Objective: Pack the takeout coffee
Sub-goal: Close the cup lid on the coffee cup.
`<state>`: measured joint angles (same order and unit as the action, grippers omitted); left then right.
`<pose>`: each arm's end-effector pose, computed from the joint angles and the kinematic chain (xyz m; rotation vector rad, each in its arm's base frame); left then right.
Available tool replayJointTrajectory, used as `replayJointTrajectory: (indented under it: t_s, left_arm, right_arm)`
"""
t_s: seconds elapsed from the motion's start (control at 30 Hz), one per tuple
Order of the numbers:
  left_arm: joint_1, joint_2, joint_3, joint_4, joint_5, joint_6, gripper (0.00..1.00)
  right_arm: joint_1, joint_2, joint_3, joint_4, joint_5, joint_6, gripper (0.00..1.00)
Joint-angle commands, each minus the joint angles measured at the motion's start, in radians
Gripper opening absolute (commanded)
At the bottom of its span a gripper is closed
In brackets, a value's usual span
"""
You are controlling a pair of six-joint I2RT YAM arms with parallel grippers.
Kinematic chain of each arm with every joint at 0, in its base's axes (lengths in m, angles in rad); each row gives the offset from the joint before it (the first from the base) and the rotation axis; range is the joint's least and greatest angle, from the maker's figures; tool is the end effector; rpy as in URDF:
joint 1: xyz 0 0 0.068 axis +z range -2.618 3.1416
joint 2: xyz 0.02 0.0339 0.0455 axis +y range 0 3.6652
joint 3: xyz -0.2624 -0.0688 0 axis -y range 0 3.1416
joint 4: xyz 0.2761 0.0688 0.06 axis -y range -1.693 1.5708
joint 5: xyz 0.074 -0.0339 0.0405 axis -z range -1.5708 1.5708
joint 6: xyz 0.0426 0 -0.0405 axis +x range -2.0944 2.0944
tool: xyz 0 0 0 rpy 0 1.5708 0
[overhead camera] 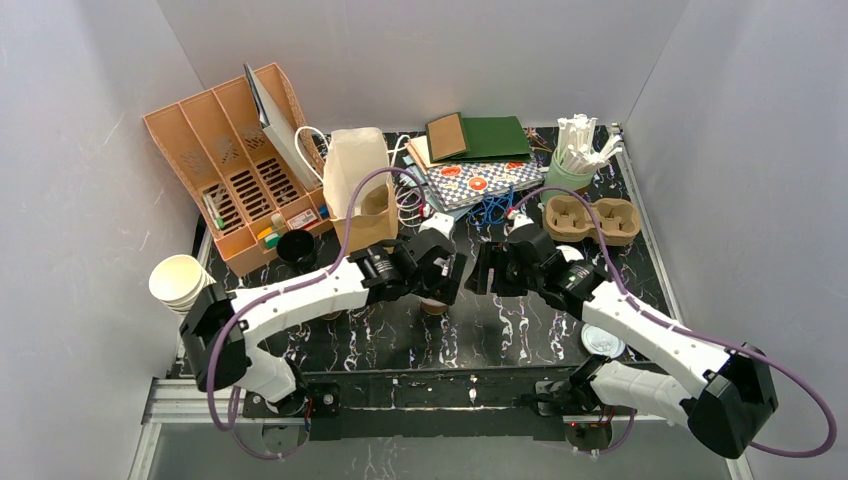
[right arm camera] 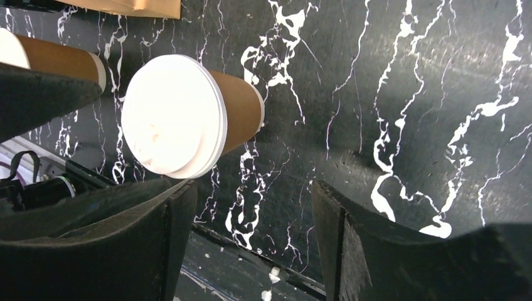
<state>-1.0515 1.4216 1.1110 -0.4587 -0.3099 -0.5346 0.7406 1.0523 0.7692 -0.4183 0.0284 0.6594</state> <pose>0.1823 -0.2927 0.2660 0.4469 2.2942 -0.4484 0.1934 0.1751 0.2467 -0.0806 2.3703 0.6836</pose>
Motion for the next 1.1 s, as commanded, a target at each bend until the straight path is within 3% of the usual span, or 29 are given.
replayJointTrajectory:
  t_s: [0.0,0.33,0.93,1.07]
  left_arm:
    - [-0.005,0.049,0.089,-0.084,-0.041,0.030,0.96]
    - [-0.004,0.130,0.149,-0.122,-0.032,0.025,0.89]
    - [-0.004,0.188,0.195,-0.159,-0.054,0.009,0.79]
    - [-0.003,0.203,0.200,-0.160,-0.054,0.005,0.86]
  right_arm:
    - [-0.006,-0.059,-0.040,0.098,-0.022,0.072,0.74]
    - [-0.005,-0.087,-0.057,0.065,0.040,0.061,0.72]
    - [-0.005,-0.075,-0.077,0.080,0.022,0.053,0.69]
    - [-0.005,-0.066,-0.082,0.090,0.004,0.052,0.68]
